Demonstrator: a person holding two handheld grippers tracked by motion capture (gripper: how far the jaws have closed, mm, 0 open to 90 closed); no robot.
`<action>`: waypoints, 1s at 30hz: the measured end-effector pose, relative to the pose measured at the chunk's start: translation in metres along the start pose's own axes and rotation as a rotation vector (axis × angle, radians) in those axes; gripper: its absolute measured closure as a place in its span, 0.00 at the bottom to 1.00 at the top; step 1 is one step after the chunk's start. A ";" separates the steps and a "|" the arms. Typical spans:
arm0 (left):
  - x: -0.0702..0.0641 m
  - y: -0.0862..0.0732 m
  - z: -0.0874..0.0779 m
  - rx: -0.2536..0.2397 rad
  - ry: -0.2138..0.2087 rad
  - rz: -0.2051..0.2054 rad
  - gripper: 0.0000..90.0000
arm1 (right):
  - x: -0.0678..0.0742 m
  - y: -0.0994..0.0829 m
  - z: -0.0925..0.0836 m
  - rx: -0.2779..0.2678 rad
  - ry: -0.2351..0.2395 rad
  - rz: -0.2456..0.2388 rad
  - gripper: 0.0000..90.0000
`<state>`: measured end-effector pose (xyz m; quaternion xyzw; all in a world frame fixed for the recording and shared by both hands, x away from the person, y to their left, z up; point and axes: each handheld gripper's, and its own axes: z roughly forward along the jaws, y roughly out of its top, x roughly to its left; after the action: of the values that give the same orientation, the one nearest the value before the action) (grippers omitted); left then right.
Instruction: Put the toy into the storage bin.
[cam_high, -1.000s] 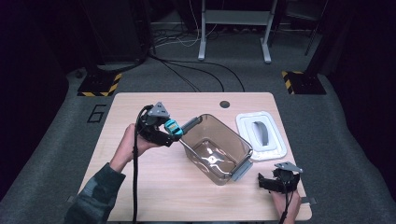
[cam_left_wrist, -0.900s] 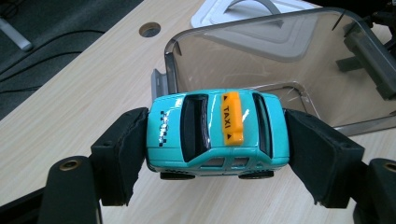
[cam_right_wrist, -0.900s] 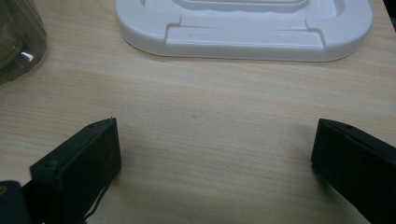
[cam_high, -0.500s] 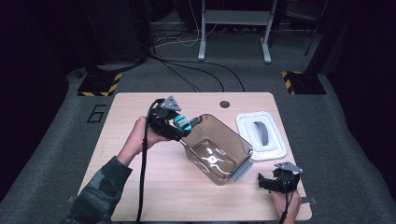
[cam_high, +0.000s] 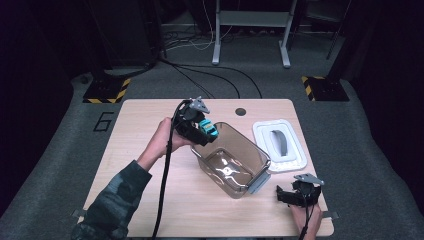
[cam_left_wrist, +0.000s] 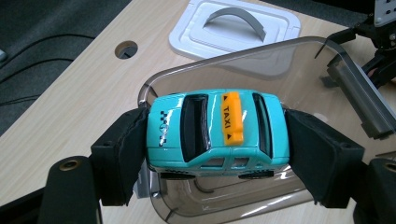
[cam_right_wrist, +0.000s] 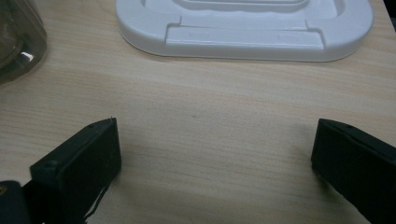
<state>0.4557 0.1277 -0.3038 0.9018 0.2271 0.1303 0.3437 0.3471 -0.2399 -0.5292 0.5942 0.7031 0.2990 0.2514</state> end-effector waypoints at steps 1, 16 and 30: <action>0.000 0.002 0.002 0.004 -0.001 0.002 0.27 | 0.000 0.000 0.000 0.000 0.000 0.000 0.01; -0.004 0.023 0.035 0.070 -0.047 0.007 0.27 | 0.000 0.000 0.000 0.000 -0.001 0.002 0.01; -0.003 0.029 0.066 0.131 -0.070 -0.016 0.27 | 0.000 0.000 0.000 0.000 0.000 0.002 0.01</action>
<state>0.4882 0.0700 -0.3320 0.9246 0.2299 0.0808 0.2929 0.3470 -0.2397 -0.5292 0.5947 0.7026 0.2993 0.2512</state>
